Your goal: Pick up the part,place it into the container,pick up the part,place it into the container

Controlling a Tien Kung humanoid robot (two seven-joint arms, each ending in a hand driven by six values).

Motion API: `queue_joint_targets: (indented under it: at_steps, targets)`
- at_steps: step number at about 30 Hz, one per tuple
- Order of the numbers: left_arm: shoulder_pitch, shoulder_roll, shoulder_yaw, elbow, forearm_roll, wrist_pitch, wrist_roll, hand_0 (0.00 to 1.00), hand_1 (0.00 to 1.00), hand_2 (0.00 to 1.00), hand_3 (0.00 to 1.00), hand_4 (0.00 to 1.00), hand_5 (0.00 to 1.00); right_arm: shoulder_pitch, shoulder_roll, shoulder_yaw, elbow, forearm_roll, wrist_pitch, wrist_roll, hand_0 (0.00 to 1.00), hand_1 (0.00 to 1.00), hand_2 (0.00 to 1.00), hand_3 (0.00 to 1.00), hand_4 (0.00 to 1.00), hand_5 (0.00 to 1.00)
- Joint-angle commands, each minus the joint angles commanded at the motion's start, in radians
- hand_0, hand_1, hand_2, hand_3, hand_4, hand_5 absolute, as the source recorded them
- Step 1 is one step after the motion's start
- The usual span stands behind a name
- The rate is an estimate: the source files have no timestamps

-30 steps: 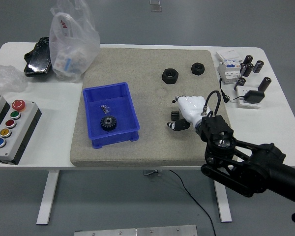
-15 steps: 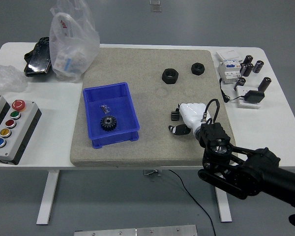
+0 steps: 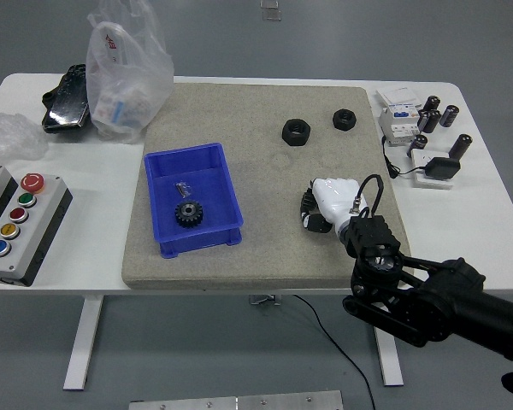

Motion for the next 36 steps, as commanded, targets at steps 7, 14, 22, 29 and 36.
queue_joint_targets:
  at_steps: [7, 14, 22, 29, 36]
  targets:
    - [0.002, -0.001, 0.001, 0.0, -0.002, 0.001, 0.0, 0.785, 0.741, 0.687, 0.745, 0.822, 0.586, 0.022, -0.013, 0.022, 0.089, -0.045, -0.009, 0.0, 0.261, 0.367, 0.349, 0.519, 0.469, 0.164]
    - [0.005, -0.001, -0.001, 0.0, 0.002, 0.001, 0.004, 0.785, 0.741, 0.687, 0.745, 0.821, 0.59, 0.088, 0.031, -0.004, 0.229, -0.1, -0.022, 0.0, 0.265, 0.383, 0.344, 0.52, 0.445, 0.134]
    - [0.0, 0.002, 0.001, 0.0, 0.001, -0.002, 0.008, 0.782, 0.74, 0.687, 0.745, 0.82, 0.596, 0.202, 0.095, -0.156, 0.26, -0.1, -0.006, 0.001, 0.3, 0.448, 0.464, 0.556, 0.51, 0.067]
    - [-0.001, 0.003, -0.001, 0.0, -0.004, -0.001, 0.007, 0.782, 0.739, 0.687, 0.745, 0.822, 0.599, 0.213, 0.13, -0.185, 0.22, -0.106, 0.0, 0.009, 0.347, 0.558, 0.608, 0.654, 0.339, 0.24]
    - [-0.001, 0.002, -0.006, 0.0, 0.002, 0.0, 0.006, 0.782, 0.74, 0.687, 0.746, 0.823, 0.6, 0.207, 0.138, -0.195, 0.204, -0.095, 0.017, 0.0, 0.35, 0.586, 0.665, 0.692, 0.414, 0.288]
